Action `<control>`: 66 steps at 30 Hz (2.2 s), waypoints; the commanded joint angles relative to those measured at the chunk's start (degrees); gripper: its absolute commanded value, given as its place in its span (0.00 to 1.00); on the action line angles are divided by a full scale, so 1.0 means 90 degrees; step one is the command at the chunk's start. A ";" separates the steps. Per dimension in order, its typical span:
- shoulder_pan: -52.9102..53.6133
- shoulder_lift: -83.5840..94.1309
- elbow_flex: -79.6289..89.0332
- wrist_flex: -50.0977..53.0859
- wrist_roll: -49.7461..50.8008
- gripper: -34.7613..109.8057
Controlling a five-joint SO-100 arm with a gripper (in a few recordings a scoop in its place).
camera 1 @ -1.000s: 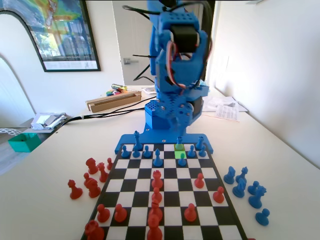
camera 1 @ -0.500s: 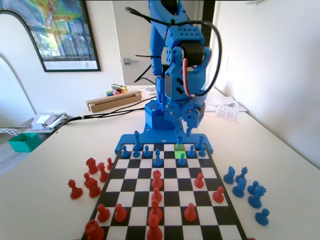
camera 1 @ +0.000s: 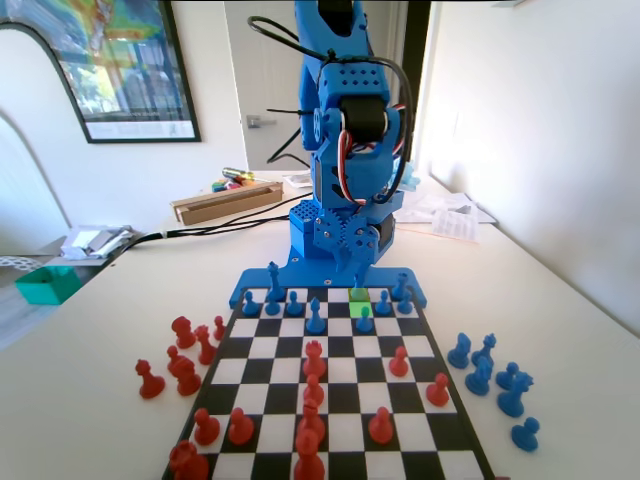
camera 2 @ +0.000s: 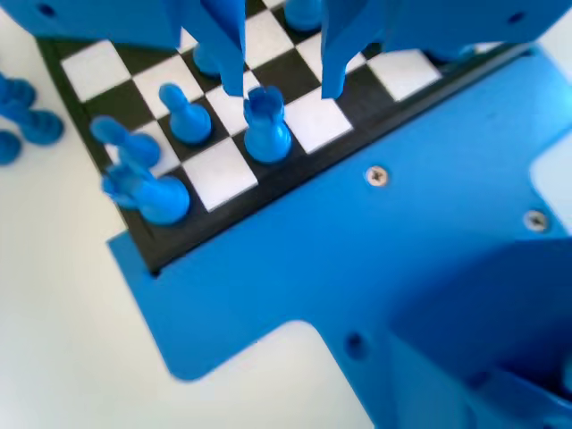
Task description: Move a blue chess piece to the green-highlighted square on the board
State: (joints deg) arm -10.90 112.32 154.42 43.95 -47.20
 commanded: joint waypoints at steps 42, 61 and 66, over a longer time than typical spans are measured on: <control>-0.0508 -0.0332 0.0635 -0.1445 0.0498 0.27; -0.0195 -0.0342 -0.0400 -0.0693 0.0371 0.25; -0.0088 -0.0518 -0.0703 -0.0654 0.0352 0.25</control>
State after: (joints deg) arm -11.95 107.75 151.44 37.35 -43.07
